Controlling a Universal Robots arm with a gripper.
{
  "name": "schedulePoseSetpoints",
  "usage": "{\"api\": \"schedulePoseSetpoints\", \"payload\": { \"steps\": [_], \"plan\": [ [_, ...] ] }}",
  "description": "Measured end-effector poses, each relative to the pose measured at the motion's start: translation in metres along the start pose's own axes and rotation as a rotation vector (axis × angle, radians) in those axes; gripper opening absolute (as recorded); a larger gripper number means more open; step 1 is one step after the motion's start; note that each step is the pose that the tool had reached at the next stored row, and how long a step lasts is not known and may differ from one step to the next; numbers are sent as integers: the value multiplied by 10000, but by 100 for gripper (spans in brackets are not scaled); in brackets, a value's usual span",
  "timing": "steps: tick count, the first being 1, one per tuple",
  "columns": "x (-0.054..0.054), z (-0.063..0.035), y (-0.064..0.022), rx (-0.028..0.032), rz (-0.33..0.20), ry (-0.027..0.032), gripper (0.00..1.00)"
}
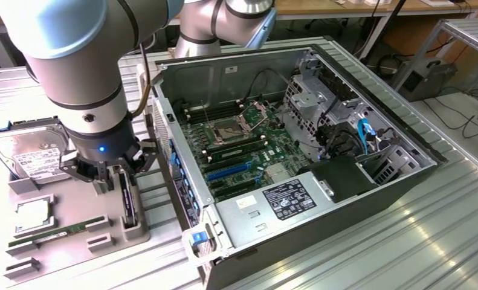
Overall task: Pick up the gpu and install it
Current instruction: 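Pick up the gpu and move the gpu toward the slot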
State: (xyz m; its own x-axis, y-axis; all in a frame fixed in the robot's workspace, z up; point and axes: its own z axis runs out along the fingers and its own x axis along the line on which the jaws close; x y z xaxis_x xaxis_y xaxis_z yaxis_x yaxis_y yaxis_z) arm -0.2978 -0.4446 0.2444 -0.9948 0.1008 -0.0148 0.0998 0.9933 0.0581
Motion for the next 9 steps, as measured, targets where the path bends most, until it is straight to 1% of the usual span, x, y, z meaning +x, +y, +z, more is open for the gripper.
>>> {"api": "schedulePoseSetpoints", "payload": {
  "steps": [3,4,6,8,9],
  "plan": [
    [0,17,10,11,0,2,42],
    [0,19,14,35,-1,2,42],
    [0,21,15,130,-2,-1,42],
    [-1,23,15,210,-4,-4,42],
    [-2,24,14,222,-4,-4,42]
  ]
}}
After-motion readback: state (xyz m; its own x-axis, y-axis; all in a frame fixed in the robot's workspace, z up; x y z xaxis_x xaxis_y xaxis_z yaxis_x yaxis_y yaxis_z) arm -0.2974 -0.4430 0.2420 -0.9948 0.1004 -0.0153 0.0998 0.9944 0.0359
